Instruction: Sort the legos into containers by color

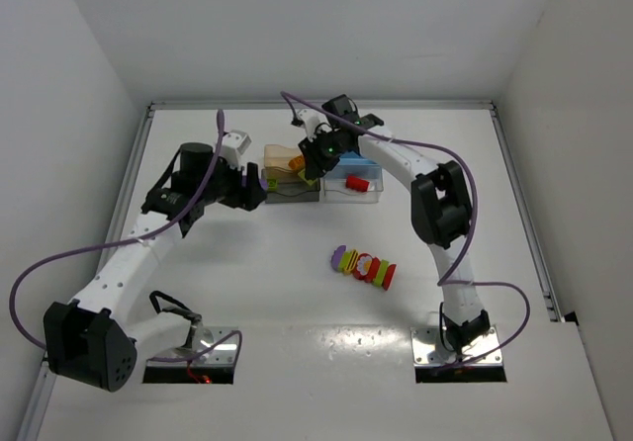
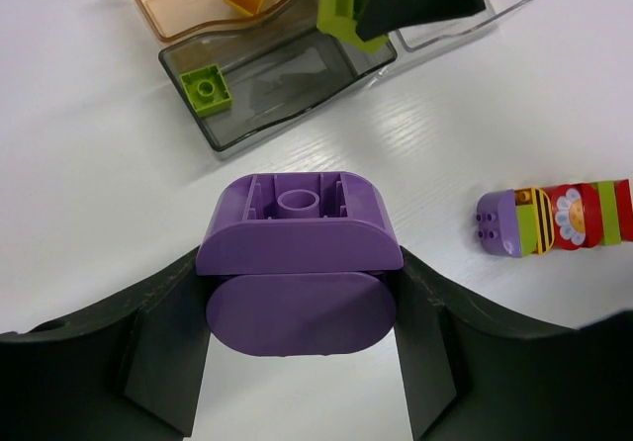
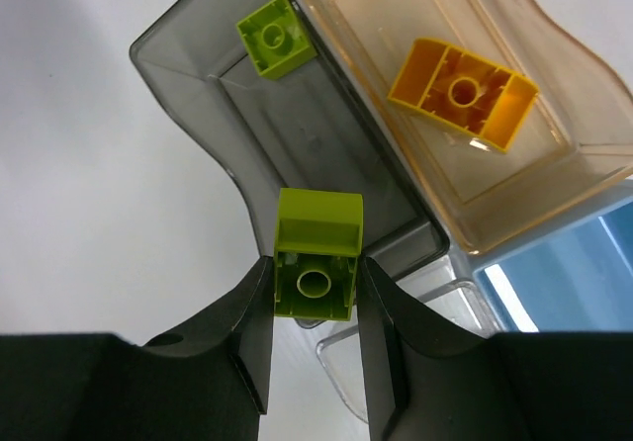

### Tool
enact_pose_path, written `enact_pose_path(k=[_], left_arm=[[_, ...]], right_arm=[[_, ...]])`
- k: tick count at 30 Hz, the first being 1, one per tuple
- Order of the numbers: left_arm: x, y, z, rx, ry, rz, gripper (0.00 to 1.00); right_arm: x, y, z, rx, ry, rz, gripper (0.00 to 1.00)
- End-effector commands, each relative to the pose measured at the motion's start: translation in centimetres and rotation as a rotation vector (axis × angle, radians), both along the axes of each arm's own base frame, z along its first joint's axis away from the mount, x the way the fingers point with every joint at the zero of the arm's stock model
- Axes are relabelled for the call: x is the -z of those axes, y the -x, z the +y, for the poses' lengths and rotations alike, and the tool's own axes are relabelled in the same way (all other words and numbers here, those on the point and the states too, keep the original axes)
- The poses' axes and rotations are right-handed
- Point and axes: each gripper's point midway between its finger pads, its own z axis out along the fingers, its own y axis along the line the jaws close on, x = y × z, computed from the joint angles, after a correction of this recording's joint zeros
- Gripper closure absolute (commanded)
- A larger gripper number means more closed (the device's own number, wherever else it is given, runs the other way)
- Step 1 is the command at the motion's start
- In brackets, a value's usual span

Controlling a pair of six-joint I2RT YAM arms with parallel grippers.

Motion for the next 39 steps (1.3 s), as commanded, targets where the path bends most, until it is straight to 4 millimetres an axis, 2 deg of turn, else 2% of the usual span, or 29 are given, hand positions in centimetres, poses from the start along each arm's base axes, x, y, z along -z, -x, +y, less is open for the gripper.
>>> enact_pose_path(k=[1,3,4,7,10,12,13,14,15,16,18,19,21,23,24,26,28,35,39], left_arm=[[-1.2,-0.5,-0.1,0.03,0.003,-0.045,1.0],[-1.0,-0.5,-0.4,0.052,0.004,-0.039,1.0],[-1.0,-0.5,-0.3,0.059,-0.005,-0.045,1.0],[-0.4,-0.4,-0.2,0.071,-0.023,-0.044,1.0],[0.0,0.0,-0.5,0.106,-0.029,-0.042,1.0],[1.1,0.7,-1.0,0.166,-0.028,-0.035,1.0],[0.8,0.9,-1.4,0.201,-0.017,-0.065,1.0],[1.2,2.0,-2.2,0.279,0.0,-0.075,1.0],[1.4,2.6,-2.5,0.31,0.011,-0.084,1.0],[1.3,2.8,-2.9,0.342,0.019,-0.111,1.0],[1.9,4.2,-3.9,0.411,0.024,-0.131,1.0],[1.9,4.4,-4.2,0.422,0.009,-0.148,1.0],[1.7,4.8,-4.9,0.438,-0.013,-0.184,1.0],[1.0,4.6,-5.3,0.436,-0.022,-0.222,1.0],[1.1,4.6,-5.5,0.433,-0.039,-0.224,1.0],[1.1,4.8,-6.2,0.438,-0.058,-0.241,1.0],[0.8,4.4,-6.1,0.403,-0.092,-0.266,1.0],[0.2,4.7,-7.6,0.384,-0.095,-0.295,1.0],[0.6,4.6,-8.1,0.382,-0.114,-0.292,1.0]], right_arm=[[-1.1,-2.1,0.9,0.001,-0.002,-0.093,0.82],[-1.1,-2.1,0.9,-0.005,0.001,-0.099,0.6],[-1.0,-1.9,0.8,-0.006,0.007,-0.089,0.44],[-1.4,-1.3,1.2,-0.014,-0.002,-0.079,0.24],[-2.9,-0.9,1.4,-0.008,-0.027,-0.075,0.23],[-5.3,-0.1,1.8,-0.013,-0.079,-0.074,0.23],[-6.3,0.8,1.9,-0.013,-0.139,-0.018,0.23],[-7.4,1.3,1.9,-0.012,-0.179,0.008,0.24],[-9.7,1.8,1.2,-0.004,-0.228,0.017,0.24],[-10.5,3.7,1.6,-0.032,-0.31,0.111,0.26],[-12.4,5.4,1.2,-0.049,-0.42,0.216,0.26],[-13.9,7.7,1.8,-0.094,-0.516,0.339,0.26],[-15.4,10.2,2.0,-0.159,-0.607,0.473,0.26],[-15.5,11.8,2.1,-0.155,-0.638,0.569,0.26],[-14.7,13.4,2.8,-0.173,-0.623,0.625,0.26],[-14.8,14.6,3.3,-0.196,-0.614,0.648,0.26],[-14.6,15.7,3.7,-0.199,-0.596,0.67,0.26],[-13.3,16.5,3.9,-0.179,-0.554,0.667,0.26],[-13.0,16.5,4.0,-0.184,-0.525,0.624,0.26]])
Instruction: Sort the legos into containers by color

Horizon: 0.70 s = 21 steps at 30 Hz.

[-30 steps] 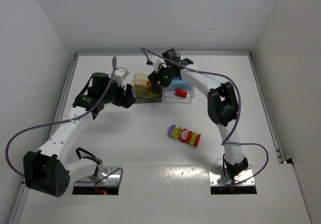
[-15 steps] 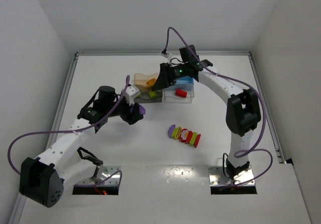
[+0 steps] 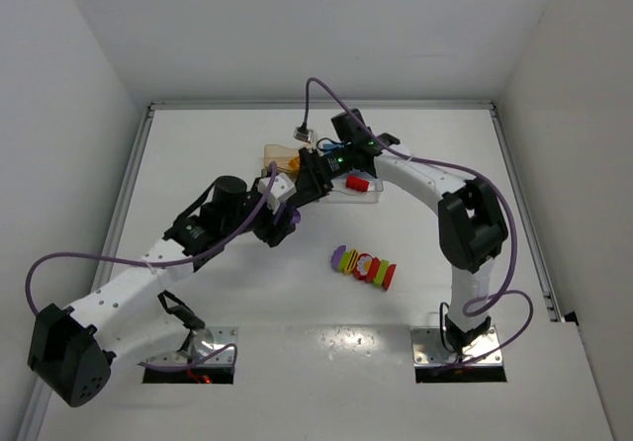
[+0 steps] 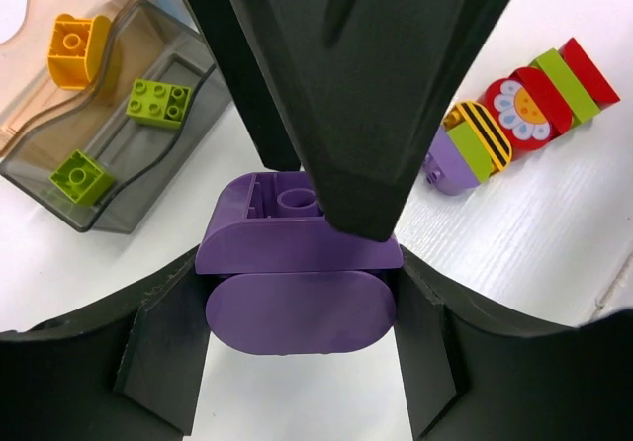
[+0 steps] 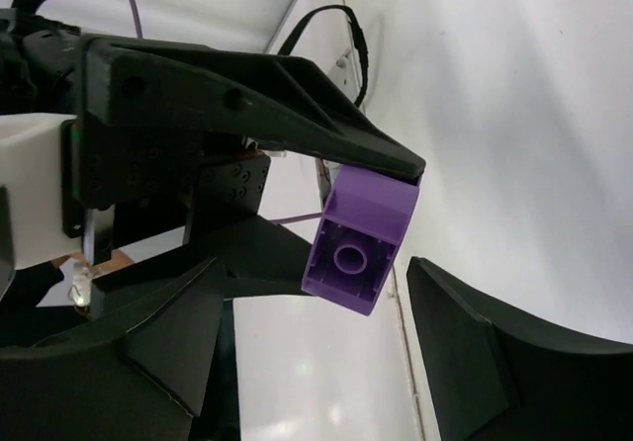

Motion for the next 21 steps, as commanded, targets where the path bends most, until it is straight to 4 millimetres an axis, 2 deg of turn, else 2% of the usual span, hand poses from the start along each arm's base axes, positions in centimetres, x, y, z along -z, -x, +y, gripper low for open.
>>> enact_pose_path(k=[1,6,8,9,10,12,13,14,15,17,18,19,20,21], left_arm=[[-2.4,-1.2,-0.6,-0.029,0.039,-0.086,1.0],[-2.4,-1.4,-1.1,-0.023,0.029,-0.097,1.0],[-2.4,-1.5,-1.0,-0.032,0.025,-0.099,1.0],[-2.6,-1.6,-1.1,-0.032,0.031,-0.107,1.0],[-2.6,-1.6,-1.1,-0.032,0.031,-0.107,1.0],[-2.2,-1.7,-1.1,-0.032,0.025,-0.098,1.0],[-2.2,-1.7,-1.1,-0.032,0.025,-0.098,1.0],[-2.2,-1.7,-1.1,-0.032,0.025,-0.098,1.0],[-2.2,-1.7,-1.1,-0.032,0.025,-0.098,1.0],[-2.2,-1.7,-1.1,-0.032,0.025,-0.098,1.0],[-1.7,-1.5,-1.0,-0.031,0.018,-0.088,1.0],[-1.7,-1.5,-1.0,-0.035,0.023,-0.082,1.0],[-0.7,-1.1,-0.7,-0.035,0.01,-0.063,1.0],[-0.3,-1.0,-0.5,-0.043,0.001,-0.058,1.0]], right_arm=[[-1.0,0.7,0.0,-0.02,0.001,-0.074,0.26],[-0.5,1.3,0.2,-0.046,0.028,-0.121,0.24],[-0.5,1.5,0.4,-0.055,0.029,-0.147,0.28],[-0.2,1.5,0.3,-0.056,0.037,-0.156,0.32],[-0.2,1.5,0.3,-0.056,0.037,-0.156,0.42],[-0.1,1.9,0.5,-0.075,0.036,-0.169,0.54],[-0.1,1.9,0.5,-0.075,0.036,-0.169,0.68],[0.0,1.9,0.5,-0.078,0.033,-0.179,0.75],[-0.3,1.8,0.6,-0.078,0.028,-0.187,0.86],[-0.3,1.8,0.6,-0.078,0.028,-0.187,0.95],[-1.0,1.7,0.6,-0.081,0.014,-0.216,0.98],[-1.3,1.1,0.4,-0.068,0.01,-0.224,1.0],[-1.3,0.7,0.0,-0.056,0.011,-0.224,1.0],[-2.3,-0.1,-0.1,-0.042,-0.001,-0.272,1.0]])
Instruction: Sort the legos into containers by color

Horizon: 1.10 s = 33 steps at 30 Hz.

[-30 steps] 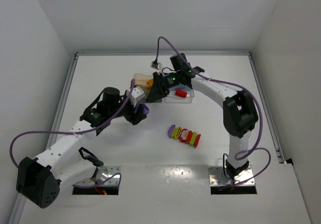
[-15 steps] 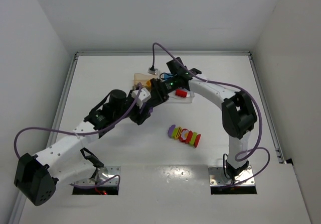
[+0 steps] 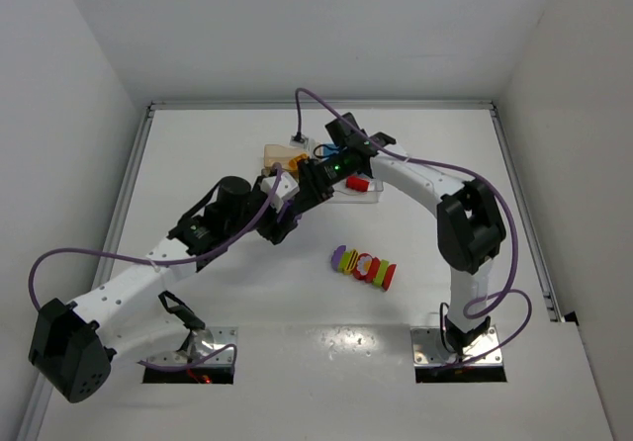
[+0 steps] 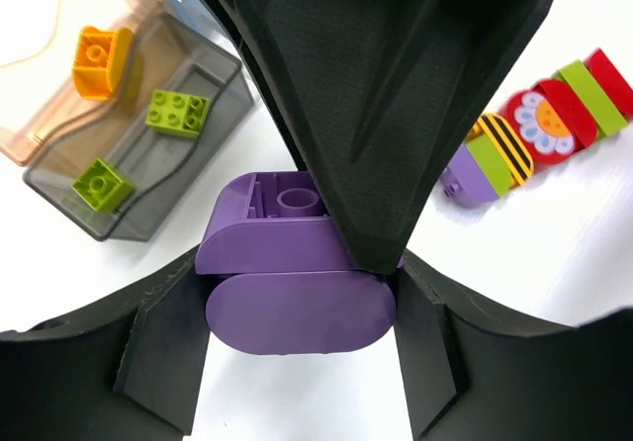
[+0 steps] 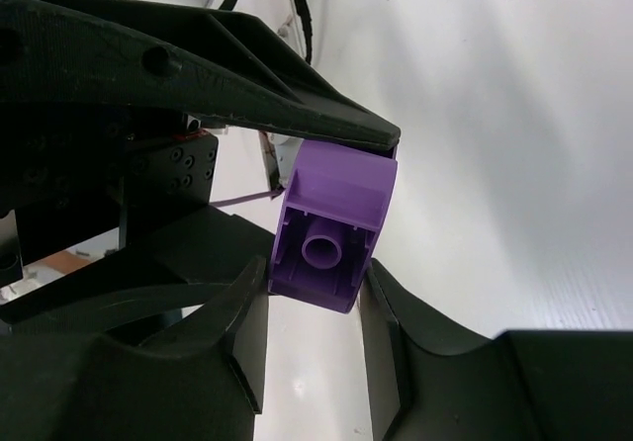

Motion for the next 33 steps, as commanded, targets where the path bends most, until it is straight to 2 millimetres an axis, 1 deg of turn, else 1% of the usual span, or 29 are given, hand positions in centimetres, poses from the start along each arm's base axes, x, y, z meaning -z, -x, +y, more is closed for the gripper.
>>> enact_pose_path(k=[1,2,3,4,6,7,8,11,12,13,14,15,16,17,18,20,21,22,23,24,25,26,27,28,29,30,31,32,33], left_arm=[[0.2,0.1,0.1,-0.021,0.02,-0.002,1.0],[1.2,0.5,0.3,-0.027,0.014,0.025,1.0],[1.4,0.6,0.5,-0.035,0.01,0.024,1.0],[2.3,1.1,0.9,-0.039,0.002,0.049,1.0],[3.2,1.1,1.5,-0.058,-0.014,0.065,1.0],[3.0,1.3,1.6,-0.059,-0.014,0.064,1.0],[3.5,1.3,1.9,-0.074,-0.014,0.078,1.0],[3.9,1.1,2.8,-0.114,-0.017,0.105,1.0],[3.9,1.1,2.8,-0.114,-0.018,0.105,1.0],[3.6,1.1,2.8,-0.114,-0.011,0.096,1.0],[3.6,1.0,2.9,-0.128,-0.007,0.101,1.0],[3.6,0.9,3.1,-0.149,0.005,0.112,1.0],[3.6,0.7,3.4,-0.165,0.012,0.119,1.0],[2.8,0.4,3.2,-0.17,0.03,0.111,1.0],[2.1,-0.4,3.1,-0.197,0.051,0.122,1.0],[1.1,-1.3,2.9,-0.212,0.076,0.125,1.0],[0.7,-1.9,2.9,-0.229,0.088,0.128,1.0],[-0.2,-2.5,2.4,-0.218,0.098,0.123,1.0],[-0.6,-3.1,2.5,-0.23,0.101,0.119,1.0],[-1.0,-3.4,2.4,-0.23,0.104,0.115,1.0],[-2.0,-4.3,2.7,-0.252,0.122,0.103,1.0],[-1.9,-4.9,3.4,-0.288,0.122,0.113,1.0],[-1.6,-4.9,3.4,-0.29,0.117,0.122,1.0],[-2.2,-5.6,4.2,-0.331,0.142,0.123,1.0],[-2.3,-6.1,4.6,-0.356,0.156,0.132,1.0],[-2.1,-6.7,5.0,-0.382,0.164,0.148,1.0],[-2.5,-7.3,5.9,-0.428,0.182,0.168,1.0],[-2.4,-7.5,6.0,-0.43,0.194,0.191,1.0],[-2.3,-7.8,6.2,-0.442,0.202,0.212,1.0]], right_arm=[[-5.2,-1.6,0.1,-0.033,-0.128,-0.187,1.0],[-5.5,-2.2,-0.1,-0.017,-0.126,-0.203,1.0],[-6.0,-3.3,-0.6,0.011,-0.126,-0.224,1.0],[-6.7,-3.8,-0.9,0.023,-0.134,-0.241,1.0],[-7.2,-5.2,-1.8,0.061,-0.133,-0.263,1.0],[-7.7,-5.7,-2.1,0.07,-0.138,-0.274,1.0],[-7.1,-6.2,-2.3,0.085,-0.125,-0.269,1.0],[-6.7,-7.5,-3.2,0.118,-0.115,-0.274,1.0],[-6.6,-8.1,-3.6,0.137,-0.106,-0.279,1.0],[-6.1,-8.5,-3.6,0.142,-0.099,-0.291,1.0],[-6.3,-9.0,-4.0,0.153,-0.092,-0.313,1.0],[-5.5,-9.7,-4.5,0.166,-0.071,-0.317,1.0],[-5.1,-10.4,-4.8,0.181,-0.039,-0.366,1.0],[-4.4,-11.4,-5.4,0.207,-0.012,-0.378,1.0],[-4.1,-12.1,-6.0,0.232,0.014,-0.398,1.0],[-3.1,-14.7,-8.0,0.328,0.107,-0.456,1.0],[-2.8,-15.3,-8.4,0.347,0.139,-0.482,1.0],[-2.6,-17.2,-9.6,0.4,0.194,-0.528,1.0],[-2.0,-18.2,-10.4,0.412,0.224,-0.556,1.0],[-1.9,-18.8,-10.5,0.419,0.239,-0.575,1.0],[-2.7,-19.9,-11.1,0.438,0.241,-0.607,1.0],[-2.6,-20.5,-11.5,0.43,0.252,-0.62,1.0],[-2.6,-20.6,-11.5,0.423,0.253,-0.63,1.0],[-3.0,-20.7,-11.3,0.411,0.243,-0.638,1.0],[-2.9,-20.5,-10.6,0.387,0.232,-0.645,1.0],[-2.7,-20.4,-10.7,0.374,0.238,-0.653,1.0],[-2.7,-20.3,-10.0,0.357,0.233,-0.665,1.0],[-2.7,-20.3,-10.0,0.357,0.233,-0.665,1.0],[-2.7,-20.1,-9.5,0.347,0.229,-0.666,1.0]])
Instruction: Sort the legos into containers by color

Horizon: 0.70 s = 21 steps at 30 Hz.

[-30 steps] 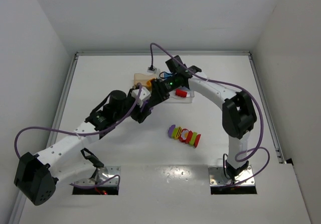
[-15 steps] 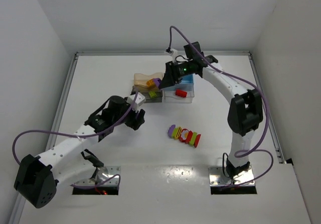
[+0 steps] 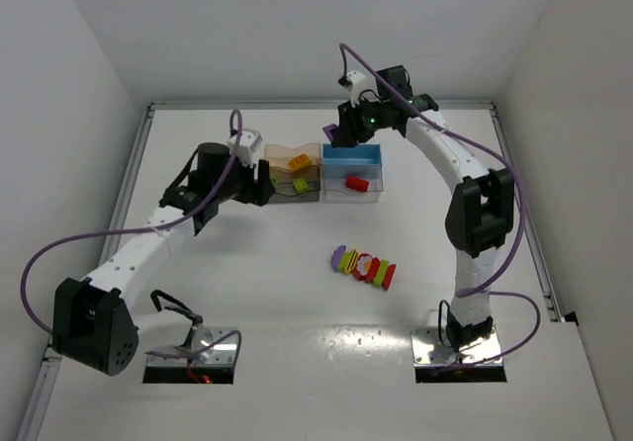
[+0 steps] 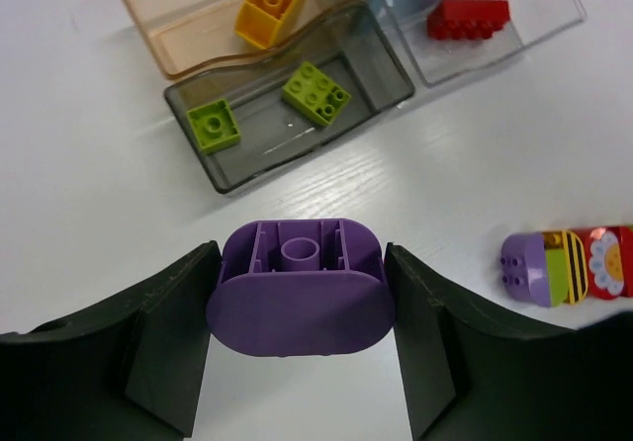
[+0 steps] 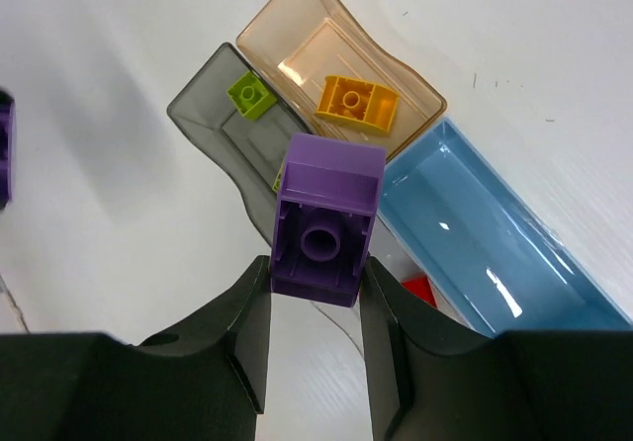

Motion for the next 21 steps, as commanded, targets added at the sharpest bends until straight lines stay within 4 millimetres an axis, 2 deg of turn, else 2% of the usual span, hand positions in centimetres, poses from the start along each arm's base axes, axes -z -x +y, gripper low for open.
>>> enact_pose_path(k=[1,4,12,14,15,17,19,20,21], left_arm=[[-1.2,-1.8,0.6,-0.063,0.088,0.041,1.0],[-1.9,-2.4,1.2,-0.085,0.115,0.04,1.0],[-2.0,-2.9,1.1,-0.089,0.122,0.045,1.0],[-1.4,-3.0,1.0,-0.095,0.123,0.067,1.0],[-1.8,-3.1,0.8,-0.085,0.131,0.06,1.0],[-1.4,-3.5,0.7,-0.086,0.127,0.072,1.0],[-2.2,-4.0,0.4,-0.077,0.136,0.059,1.0],[-2.3,-4.2,0.3,-0.077,0.136,0.059,1.0],[-2.2,-4.7,0.2,-0.077,0.136,0.058,1.0]], right_arm=[[-1.1,-0.3,1.7,-0.052,0.01,-0.073,1.0],[-0.7,-0.2,1.6,-0.053,0.013,-0.065,1.0],[-0.7,-0.2,1.6,-0.053,0.013,-0.065,1.0],[-0.7,-0.3,1.5,-0.045,0.02,-0.067,1.0],[-0.7,-0.4,1.5,-0.051,0.025,-0.075,1.0],[-0.5,-0.7,1.1,-0.045,0.049,-0.095,1.0],[0.3,-1.5,0.2,-0.025,0.082,-0.103,1.0],[0.5,-2.1,-0.8,-0.008,0.113,-0.125,1.0],[1.2,-2.3,-0.9,-0.01,0.129,-0.123,1.0]])
